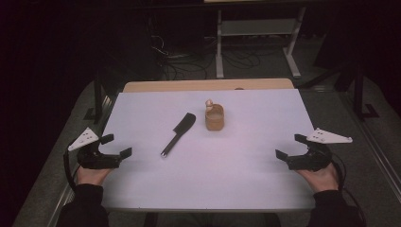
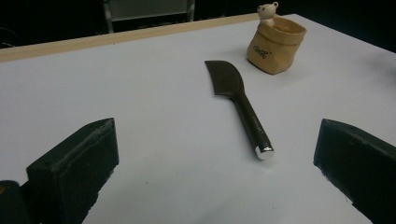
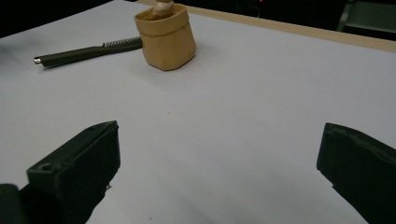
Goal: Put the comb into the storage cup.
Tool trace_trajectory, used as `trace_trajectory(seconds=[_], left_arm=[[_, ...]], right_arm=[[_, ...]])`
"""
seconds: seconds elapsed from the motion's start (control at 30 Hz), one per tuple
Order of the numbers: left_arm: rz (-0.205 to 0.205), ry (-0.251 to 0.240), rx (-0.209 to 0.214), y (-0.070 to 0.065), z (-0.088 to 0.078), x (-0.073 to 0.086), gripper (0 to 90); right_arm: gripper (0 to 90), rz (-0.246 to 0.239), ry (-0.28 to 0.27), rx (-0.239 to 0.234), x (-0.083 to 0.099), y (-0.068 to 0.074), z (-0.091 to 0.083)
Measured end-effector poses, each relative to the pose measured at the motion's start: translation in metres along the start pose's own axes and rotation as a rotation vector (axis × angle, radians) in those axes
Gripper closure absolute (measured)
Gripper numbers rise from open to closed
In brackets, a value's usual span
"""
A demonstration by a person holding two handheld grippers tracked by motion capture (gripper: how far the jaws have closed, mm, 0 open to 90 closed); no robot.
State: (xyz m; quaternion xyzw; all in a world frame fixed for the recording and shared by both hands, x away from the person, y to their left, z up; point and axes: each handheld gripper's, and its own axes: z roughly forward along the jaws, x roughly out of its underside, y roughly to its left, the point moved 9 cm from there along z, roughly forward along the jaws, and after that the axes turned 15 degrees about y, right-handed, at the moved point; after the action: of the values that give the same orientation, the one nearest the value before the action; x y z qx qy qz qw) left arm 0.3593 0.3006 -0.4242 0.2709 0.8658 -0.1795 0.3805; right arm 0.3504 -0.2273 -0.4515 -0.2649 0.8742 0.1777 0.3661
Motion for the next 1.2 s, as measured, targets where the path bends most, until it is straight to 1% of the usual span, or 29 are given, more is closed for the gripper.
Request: trace_trajectory(seconds=[0.03, 0.17, 0.23, 0.27, 0.33, 0.5, 0.53, 0.67, 0.97, 1.1, 1.2], left_arm=[[0.000, 0.000, 0.000, 0.000, 0.000, 0.000, 0.0], [0.029, 0.023, -0.005, -0.003, 0.001, -0.008, 0.0], [0.042, 0.030, -0.018, -0.003, 0.001, -0.012, 0.0], [0.049, 0.036, -0.018, -0.004, 0.002, -0.015, 0.0], [0.051, 0.038, -0.017, -0.004, 0.002, -0.016, 0.0], [0.057, 0.044, -0.002, -0.005, 0.003, -0.025, 0.0], [0.067, 0.051, -0.004, -0.005, 0.003, -0.026, 0.0], [0.081, 0.059, 0.006, -0.007, 0.004, -0.034, 0.0], [0.101, 0.074, 0.021, -0.009, 0.007, -0.046, 0.0], [0.118, 0.086, 0.028, -0.011, 0.010, -0.053, 0.0], [0.120, 0.091, 0.028, -0.012, 0.011, -0.054, 0.0]], right_arm=[[0.0, 0.000, 0.000, 0.000, 0.000, 0.000, 0.000], [0.0, -0.004, 0.002, -0.001, 0.000, 0.001, 0.000], [0.0, -0.001, -0.001, -0.001, 0.000, 0.000, 0.000], [0.0, 0.000, -0.003, -0.002, 0.000, 0.000, -0.001], [0.0, -0.001, -0.004, -0.002, 0.000, 0.000, -0.001], [0.0, 0.003, -0.008, -0.002, 0.000, -0.001, -0.002], [0.0, 0.004, -0.008, -0.003, 0.000, -0.001, -0.003], [0.0, 0.003, -0.006, -0.002, 0.001, 0.000, -0.002], [0.0, 0.003, -0.003, -0.005, 0.001, 0.000, -0.002], [0.0, 0.002, -0.003, -0.005, 0.001, 0.000, -0.002], [0.0, 0.002, -0.003, -0.006, 0.001, 0.000, -0.002]])
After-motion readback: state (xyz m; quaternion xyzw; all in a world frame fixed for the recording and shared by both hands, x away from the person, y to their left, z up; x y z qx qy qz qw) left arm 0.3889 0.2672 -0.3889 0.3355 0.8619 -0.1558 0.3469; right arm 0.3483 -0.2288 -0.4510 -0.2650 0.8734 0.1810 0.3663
